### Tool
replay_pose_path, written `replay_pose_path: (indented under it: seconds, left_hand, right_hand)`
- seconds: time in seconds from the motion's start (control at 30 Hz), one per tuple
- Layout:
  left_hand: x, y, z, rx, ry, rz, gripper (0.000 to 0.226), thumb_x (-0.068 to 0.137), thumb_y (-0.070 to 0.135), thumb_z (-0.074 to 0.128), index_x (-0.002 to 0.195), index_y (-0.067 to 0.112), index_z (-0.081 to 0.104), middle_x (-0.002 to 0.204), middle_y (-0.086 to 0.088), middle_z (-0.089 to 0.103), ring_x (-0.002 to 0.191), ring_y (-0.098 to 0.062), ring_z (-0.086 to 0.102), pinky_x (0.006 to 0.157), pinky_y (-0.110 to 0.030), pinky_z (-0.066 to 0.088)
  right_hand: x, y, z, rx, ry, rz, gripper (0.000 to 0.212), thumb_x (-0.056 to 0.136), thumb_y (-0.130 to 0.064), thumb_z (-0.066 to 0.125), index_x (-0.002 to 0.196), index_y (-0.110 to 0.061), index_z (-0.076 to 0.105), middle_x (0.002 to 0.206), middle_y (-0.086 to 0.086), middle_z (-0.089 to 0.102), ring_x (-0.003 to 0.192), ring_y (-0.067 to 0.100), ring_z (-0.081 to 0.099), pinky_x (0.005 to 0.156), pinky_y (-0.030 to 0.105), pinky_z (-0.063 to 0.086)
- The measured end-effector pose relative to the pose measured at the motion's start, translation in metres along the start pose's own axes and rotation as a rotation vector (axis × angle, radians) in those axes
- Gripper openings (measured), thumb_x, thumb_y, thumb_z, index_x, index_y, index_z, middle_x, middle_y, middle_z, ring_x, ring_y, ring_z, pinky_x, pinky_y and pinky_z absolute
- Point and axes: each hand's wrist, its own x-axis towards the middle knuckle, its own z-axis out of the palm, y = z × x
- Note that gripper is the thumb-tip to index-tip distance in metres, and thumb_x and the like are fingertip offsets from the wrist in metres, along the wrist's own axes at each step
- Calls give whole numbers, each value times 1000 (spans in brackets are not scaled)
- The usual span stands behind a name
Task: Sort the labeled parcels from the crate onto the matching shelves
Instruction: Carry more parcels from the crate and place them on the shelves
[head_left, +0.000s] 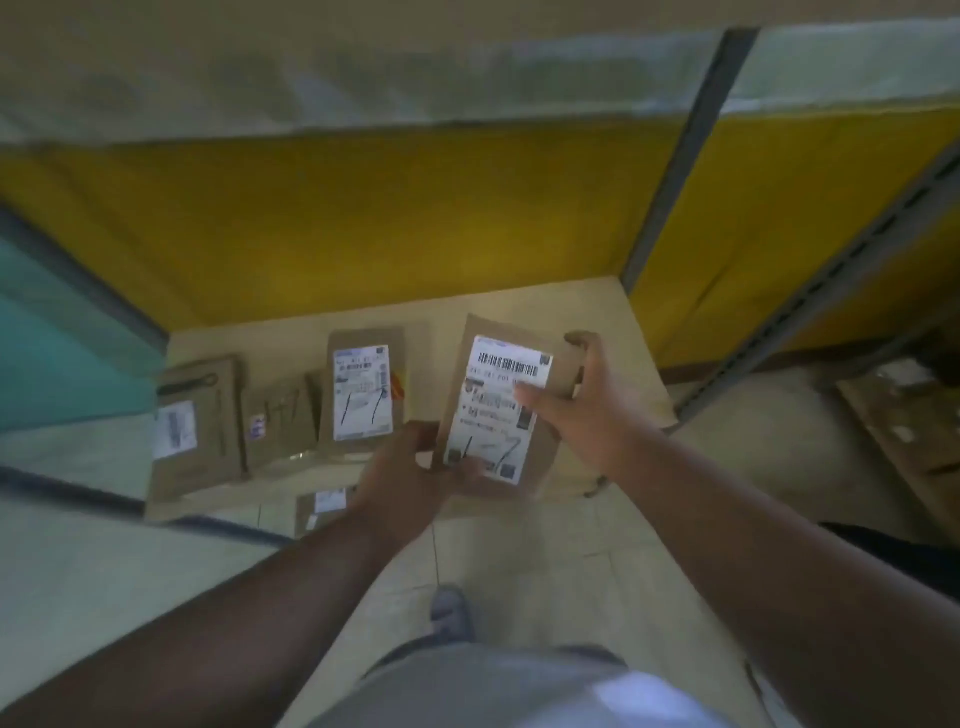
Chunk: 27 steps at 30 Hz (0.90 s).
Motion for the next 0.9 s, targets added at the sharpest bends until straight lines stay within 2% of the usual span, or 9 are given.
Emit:
replay_pose_path:
  seconds: [0.07,0.17,0.23,0.33,0.4,0.47,0.57,0.73,0.9]
  left_hand:
    - [11,5,3,16,67,-30,45,70,46,85,106,37,61,103,14,71,93,-11,68,82,-43,59]
    - [21,7,8,-20,130,-78,42,74,42,84,110,36,62,106,15,71,95,-10,68,85,-42,58]
    - [28,7,12,38,135,-95,44,78,44,80,117,33,63,109,19,71,95,-4,66,87,-37,56]
    - [43,10,18,70,159,-133,39,82,51,73,115,34,64,105,20,70,90,-4,67,83,-34,58]
    - [53,15,25,135,198,-189,31,84,52,71,108,32,64,100,17,69,88,-4,66,78,-28,56]
    - [62,18,36,163,275,-248,21,85,49,71,92,32,61,90,15,68,79,-1,62,64,-21,51]
    - [77,23,54,121,402,-363,24,85,44,74,79,30,55,76,12,60,67,0,55,50,-19,39]
    - [92,23,70,89,536,-464,21,86,40,72,85,24,60,77,8,60,63,-2,52,46,-20,35]
    - [96,23,70,9,575,-502,15,91,37,63,91,21,62,80,5,62,66,-7,55,47,-22,37]
  right_hand:
    - [21,-2,3,-7,-9,-28,77,80,-38,81,138,-34,30,96,-11,66,81,9,67,71,41,61]
    - [46,-9,6,-96,-49,-86,77,82,-38,79,141,-32,29,103,-7,66,82,7,63,69,34,56]
    - [66,-11,9,-165,-76,-121,77,83,-39,77,142,-33,29,105,-5,65,84,11,63,74,37,57]
    - [100,-17,19,-265,-132,-190,81,85,-43,75,148,-32,24,114,2,67,97,23,67,80,39,57]
    - [124,-18,28,-325,-208,-215,86,88,-42,72,153,-28,18,128,10,64,105,31,66,81,37,53]
    - [142,-19,35,-359,-295,-218,89,90,-37,71,156,-25,13,136,15,59,109,33,65,82,37,51]
    - [167,-15,47,-435,-383,-230,91,91,-36,70,157,-26,8,141,16,56,116,36,62,93,45,53]
    - [190,-2,62,-508,-409,-156,94,91,-37,70,158,-24,6,147,17,48,128,41,53,100,53,49]
    - [192,2,60,-750,-351,-304,86,92,-47,64,155,-16,14,142,20,50,124,40,54,96,49,51]
